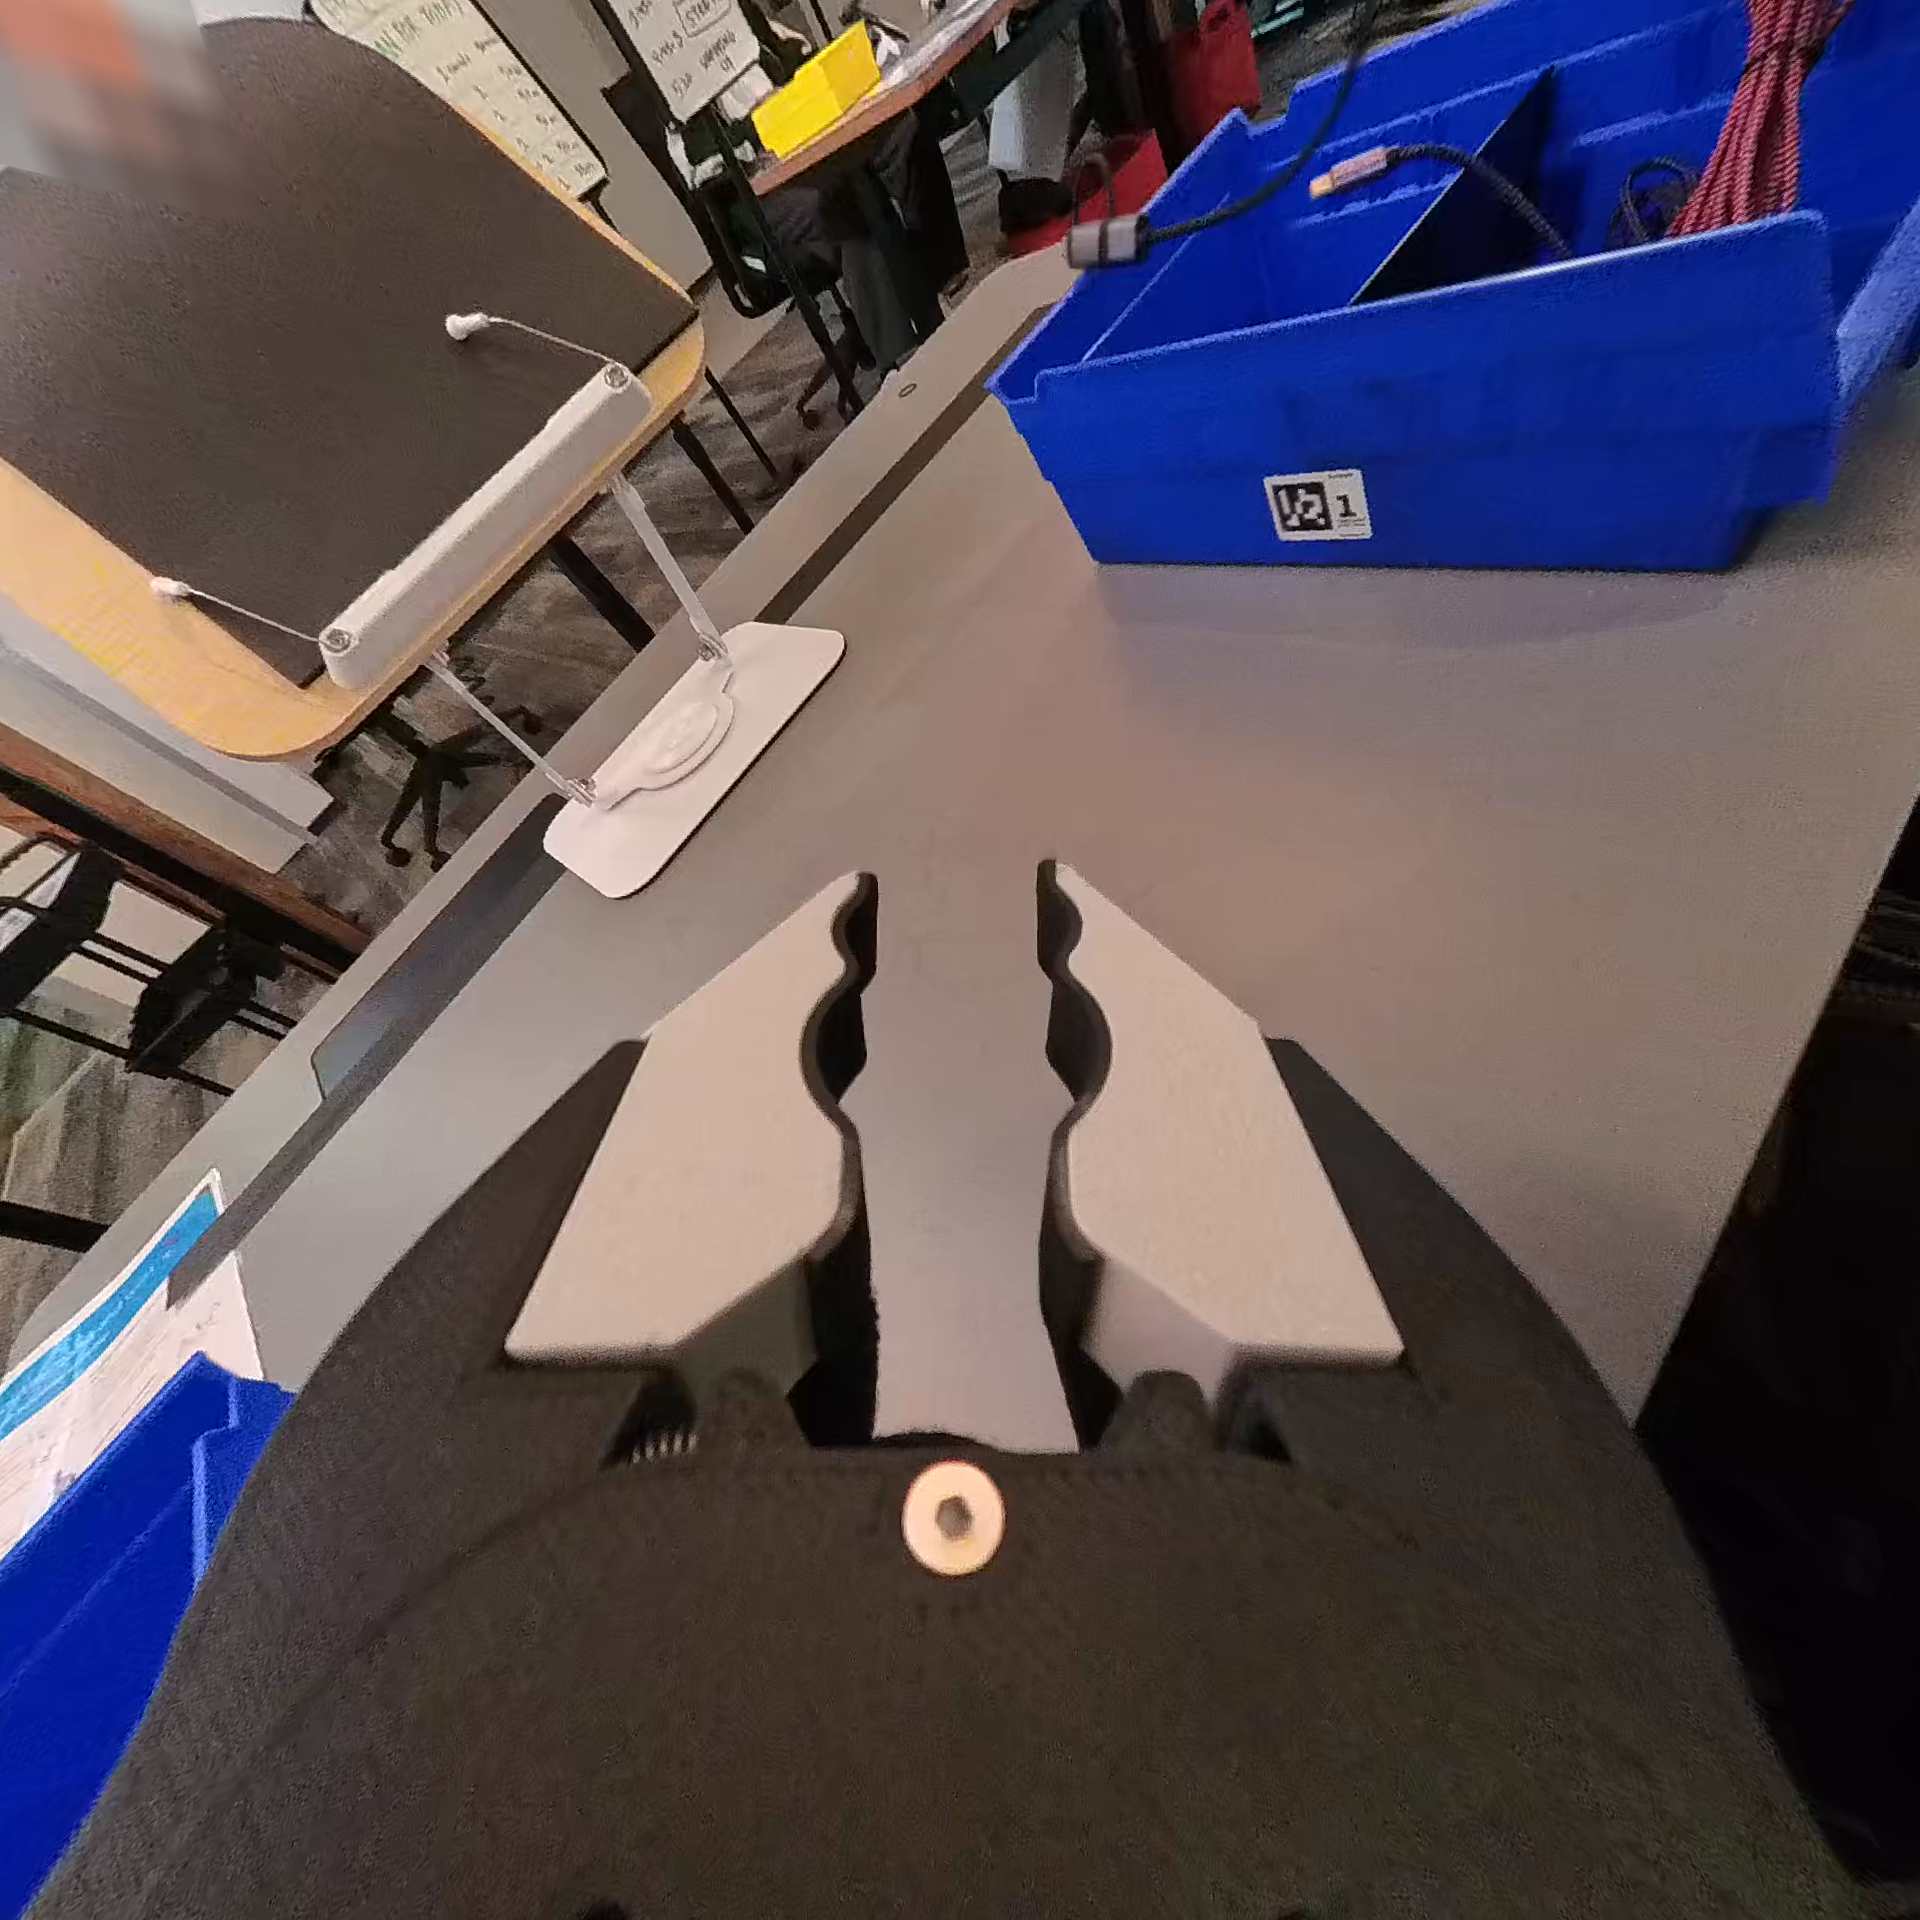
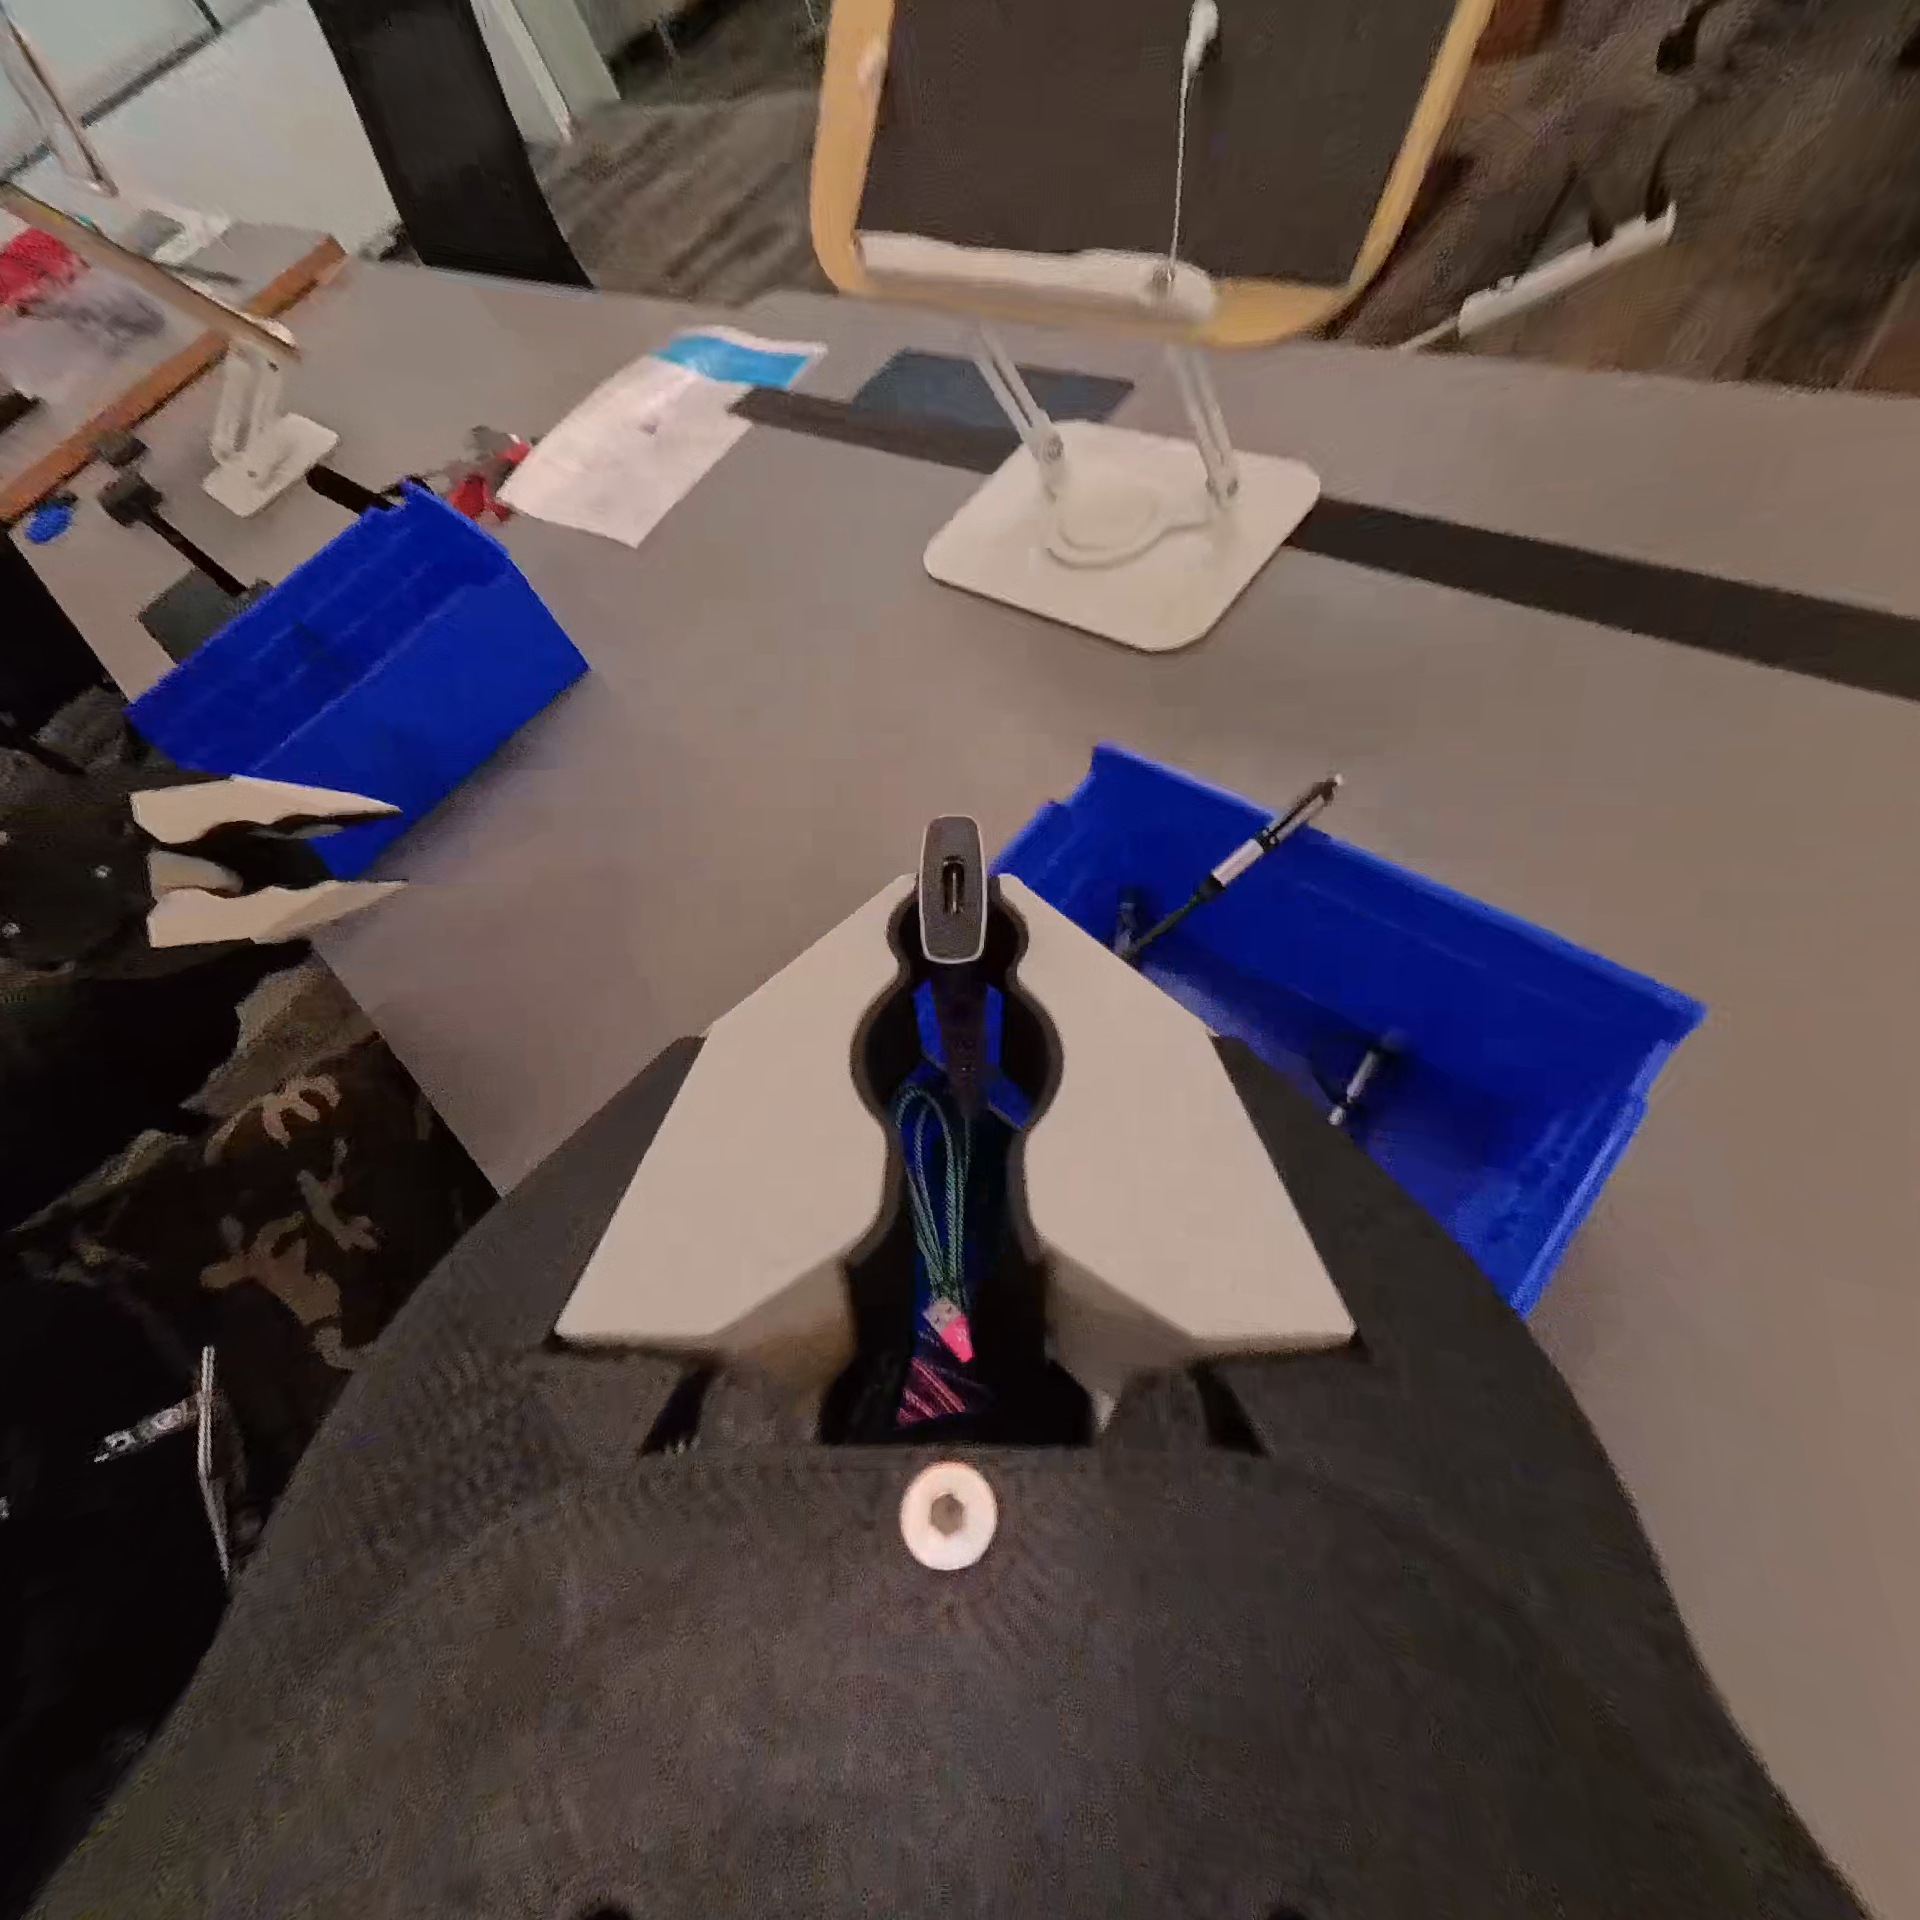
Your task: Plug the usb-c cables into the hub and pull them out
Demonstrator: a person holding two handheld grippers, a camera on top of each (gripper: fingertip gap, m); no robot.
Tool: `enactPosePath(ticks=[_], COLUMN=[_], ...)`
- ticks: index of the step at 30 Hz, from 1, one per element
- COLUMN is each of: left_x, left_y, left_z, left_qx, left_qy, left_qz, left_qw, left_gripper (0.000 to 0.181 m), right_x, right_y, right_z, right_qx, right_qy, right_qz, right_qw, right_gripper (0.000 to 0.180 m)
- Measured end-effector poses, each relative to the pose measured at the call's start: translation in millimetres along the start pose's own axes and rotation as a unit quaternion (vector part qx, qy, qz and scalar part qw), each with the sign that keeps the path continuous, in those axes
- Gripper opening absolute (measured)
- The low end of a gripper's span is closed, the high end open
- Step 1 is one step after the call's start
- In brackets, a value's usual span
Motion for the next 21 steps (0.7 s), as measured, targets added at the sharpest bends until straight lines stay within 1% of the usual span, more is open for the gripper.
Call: enactPosePath(ticks=[3,6,11,13,14,18,21], left_x=[-1,-2,-3,-3,-2,-2,-3], left_y=[2,3,6,6,7,8,10], left_z=[1,3,6,7,7,7,8], left_qx=[0.000,-0.003,-0.007,-0.007,-0.008,-0.007,-0.005], left_qy=[0.005,0.008,0.015,0.017,0.018,0.021,0.025], left_qz=[-0.003,-0.007,-0.014,-0.014,-0.016,-0.018,-0.021], left_qw=[1.000,1.000,1.000,1.000,1.000,1.000,0.999], left_gripper=[0.028,0.028,0.028,0.028,0.028,0.028,0.028], right_x=[-12,-23,-39,-47,-49,-57,-73], right_y=[25,42,60,65,67,77,90], right_z=[25,49,83,92,98,117,125], right_qx=[-0.039,-0.063,-0.082,-0.107,-0.111,-0.109,-0.119], right_qy=[0.004,0.024,0.062,0.056,0.065,0.099,0.087], right_qz=[-0.041,-0.068,-0.121,-0.127,-0.137,-0.175,-0.202], right_qw=[0.998,0.995,0.987,0.985,0.982,0.973,0.968], right_gripper=[0.007,0.008,0.007,0.008,0.008,0.008,0.008])
Point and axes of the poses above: each gripper's, where its closed fingertips meet, x back along the fingers, y out of its underside, z = x × y across the jaws, the point moved 2 cm from there along x, back along the fingers, and after that the axes turned 14 degrees about -y, right-handed, at the moved point
